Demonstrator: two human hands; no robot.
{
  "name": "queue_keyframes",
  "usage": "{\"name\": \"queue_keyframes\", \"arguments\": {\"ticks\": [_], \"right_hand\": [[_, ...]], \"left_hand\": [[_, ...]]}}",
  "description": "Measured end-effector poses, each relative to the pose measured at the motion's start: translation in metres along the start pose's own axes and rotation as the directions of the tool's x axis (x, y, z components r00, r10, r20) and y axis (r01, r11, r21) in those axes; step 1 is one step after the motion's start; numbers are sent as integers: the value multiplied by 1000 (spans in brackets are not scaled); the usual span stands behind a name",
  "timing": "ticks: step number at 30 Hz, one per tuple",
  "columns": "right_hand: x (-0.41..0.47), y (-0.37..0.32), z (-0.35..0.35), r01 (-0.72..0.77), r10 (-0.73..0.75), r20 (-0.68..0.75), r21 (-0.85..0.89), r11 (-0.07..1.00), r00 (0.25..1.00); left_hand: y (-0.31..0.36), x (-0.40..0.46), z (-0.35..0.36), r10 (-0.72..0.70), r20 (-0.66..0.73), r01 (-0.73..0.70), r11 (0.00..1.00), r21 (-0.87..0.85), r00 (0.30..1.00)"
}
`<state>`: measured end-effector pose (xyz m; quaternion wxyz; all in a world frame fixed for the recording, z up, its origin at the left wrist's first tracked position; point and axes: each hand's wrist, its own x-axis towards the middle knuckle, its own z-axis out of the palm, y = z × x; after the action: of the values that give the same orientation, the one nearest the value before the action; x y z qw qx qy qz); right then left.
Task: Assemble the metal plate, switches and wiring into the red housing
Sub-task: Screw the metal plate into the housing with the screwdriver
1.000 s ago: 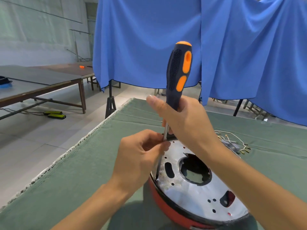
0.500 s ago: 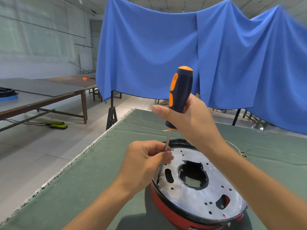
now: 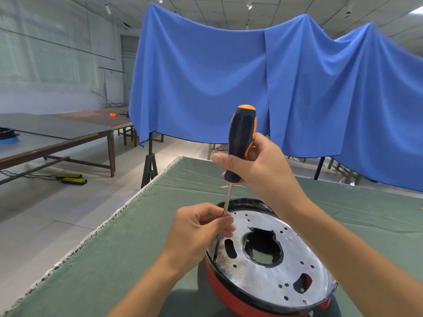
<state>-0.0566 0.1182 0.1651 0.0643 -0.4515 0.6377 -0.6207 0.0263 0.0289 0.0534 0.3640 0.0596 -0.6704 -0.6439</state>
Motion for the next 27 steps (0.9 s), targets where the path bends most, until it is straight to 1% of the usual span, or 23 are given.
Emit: {"name": "queue_keyframes", "arguments": {"ticks": [2,5,8,10,13,15,17,19,21,22,24,27], "right_hand": [[-1,-3,0,-9,9,18,-25,1000,1000],[-2,-5,-3,-54,50,97,37,998,994],[-2,-6,-3,-27,16,141,75,997,990],[-2,-5,-1,3,-12,115,73,997,993],[0,-3,5,38,-38,17,44,998,999],[0,0,8,72,-72,-34,-7,997,997],[-2,0,9,77,-78,-40,-33,997,996],[-3,-1,7,33,-33,4,-29,999,999],[-3,-3,3,-46,41,85,60,997,996],[-3,-4,1,-68,54,119,116,991,991],[-4,-6,-1,-66,35,167,179,982,985],[-5,-7,-2,1,-23,157,137,991,987]], "left_hand": [[-2,-1,0,3,33,-3,1000,14,999],[-3,-5,-2,35,76,-37,999,27,996],[-6,-6,-6,49,79,-52,998,38,996],[-9,-7,-8,57,56,-60,997,57,997],[-14,-8,-8,52,-18,-51,997,58,998],[-15,-10,-6,50,-37,-50,999,15,998],[-16,-12,-4,47,-41,-48,998,-37,998],[-17,-13,-3,48,-32,-50,998,-44,998],[-19,-13,-2,54,-6,-54,998,-10,999],[-20,-14,-3,58,2,-58,998,7,998],[-21,-15,-4,70,5,-71,997,26,998],[-21,-17,-5,98,26,-100,990,96,995]]}}
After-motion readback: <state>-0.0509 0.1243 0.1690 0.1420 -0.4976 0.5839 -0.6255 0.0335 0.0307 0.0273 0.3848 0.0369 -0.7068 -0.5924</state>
